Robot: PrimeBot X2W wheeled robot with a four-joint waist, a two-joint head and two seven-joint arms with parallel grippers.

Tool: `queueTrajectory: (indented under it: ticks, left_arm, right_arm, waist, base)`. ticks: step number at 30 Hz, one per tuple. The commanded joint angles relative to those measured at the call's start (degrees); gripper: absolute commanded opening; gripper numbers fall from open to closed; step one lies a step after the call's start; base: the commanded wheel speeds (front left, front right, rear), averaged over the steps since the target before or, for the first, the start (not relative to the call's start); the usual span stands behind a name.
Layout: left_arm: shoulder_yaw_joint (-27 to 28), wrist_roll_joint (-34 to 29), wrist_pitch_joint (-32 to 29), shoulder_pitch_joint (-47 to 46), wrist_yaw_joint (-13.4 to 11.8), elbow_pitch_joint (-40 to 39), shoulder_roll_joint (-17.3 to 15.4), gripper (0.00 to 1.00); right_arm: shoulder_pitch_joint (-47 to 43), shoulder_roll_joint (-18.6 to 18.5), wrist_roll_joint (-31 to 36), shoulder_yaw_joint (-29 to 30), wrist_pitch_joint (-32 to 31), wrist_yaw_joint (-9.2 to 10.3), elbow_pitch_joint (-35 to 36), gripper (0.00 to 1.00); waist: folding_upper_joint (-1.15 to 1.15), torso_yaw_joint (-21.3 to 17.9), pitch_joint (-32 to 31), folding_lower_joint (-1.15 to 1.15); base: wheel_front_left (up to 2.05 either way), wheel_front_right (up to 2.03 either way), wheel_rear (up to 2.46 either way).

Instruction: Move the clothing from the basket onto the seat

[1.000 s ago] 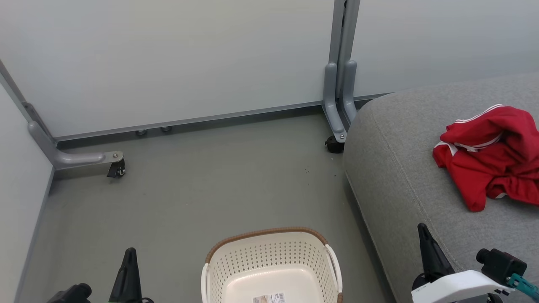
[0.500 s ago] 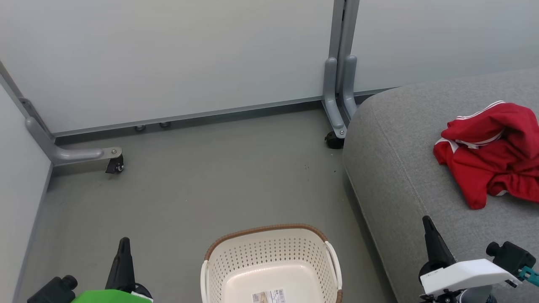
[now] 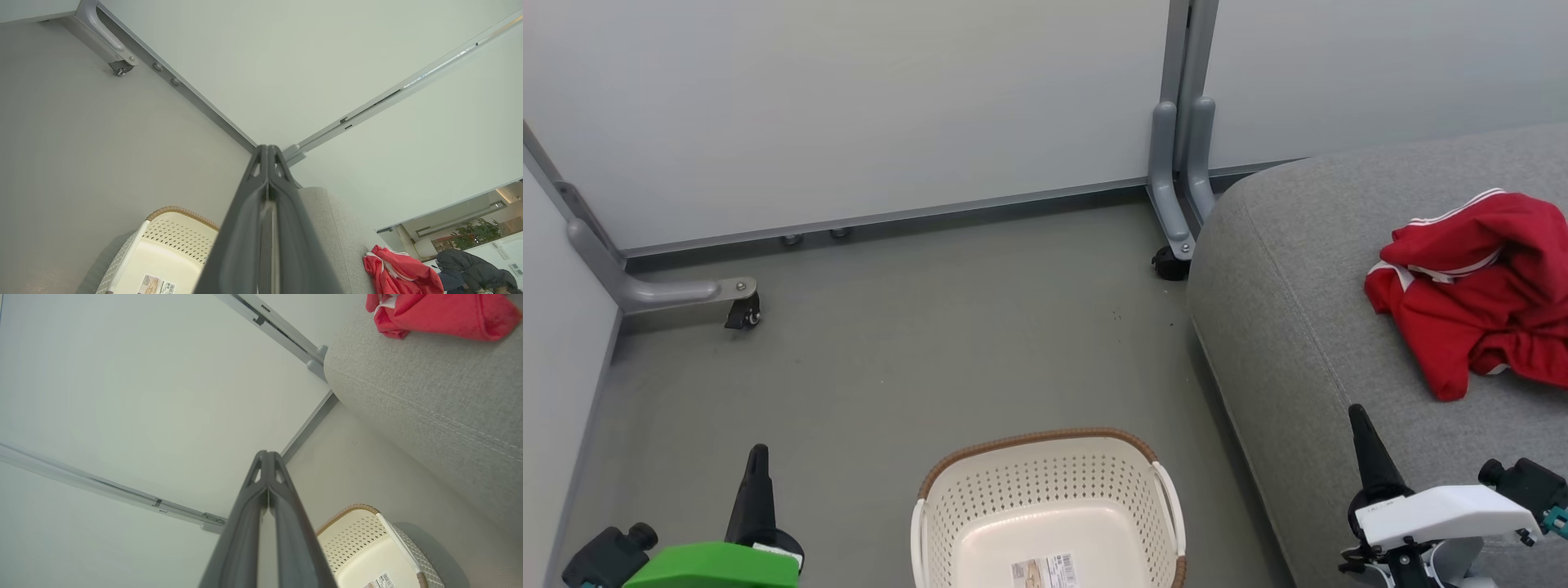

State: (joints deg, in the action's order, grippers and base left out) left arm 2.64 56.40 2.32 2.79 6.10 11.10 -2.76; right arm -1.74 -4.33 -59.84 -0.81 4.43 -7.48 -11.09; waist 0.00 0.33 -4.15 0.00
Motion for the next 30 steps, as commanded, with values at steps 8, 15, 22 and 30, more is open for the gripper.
queueTrajectory:
  ticks: [8, 15, 22, 30]
  left_arm:
    - [0.87, 6.35, -1.48, -2.90, 0.52, 0.04, -0.17, 0.00]
    - [1.35, 10.57, -2.56, -3.85, 0.65, 0.49, -0.17, 0.00]
    - [1.80, 14.45, -3.53, -4.79, 0.81, 0.86, -0.18, 0.00]
    - [2.23, 18.74, -4.66, -5.78, 0.97, 1.27, -0.18, 0.00]
  right_arm:
    - [2.50, -0.38, -6.16, 0.95, -1.56, -0.02, -0.12, 0.00]
    - [3.26, -0.38, -10.22, 1.50, -2.66, -0.02, -0.51, 0.00]
    - [4.10, -0.37, -13.90, 2.06, -3.63, -0.02, -0.85, 0.00]
    - [4.96, -0.33, -18.02, 2.74, -4.81, -0.02, -1.23, 0.00]
  waist:
    - [0.00, -0.04, 0.53, 0.00]
    - [0.00, -0.07, 0.96, 0.00]
    - [0.00, -0.11, 1.38, 0.00]
    - [0.00, -0.14, 1.88, 0.00]
  base:
    - [0.00, 0.00, 0.00]
    - [0.00, 0.00, 0.00]
    - [0.00, 0.00, 0.00]
    - [0.00, 0.00, 0.00]
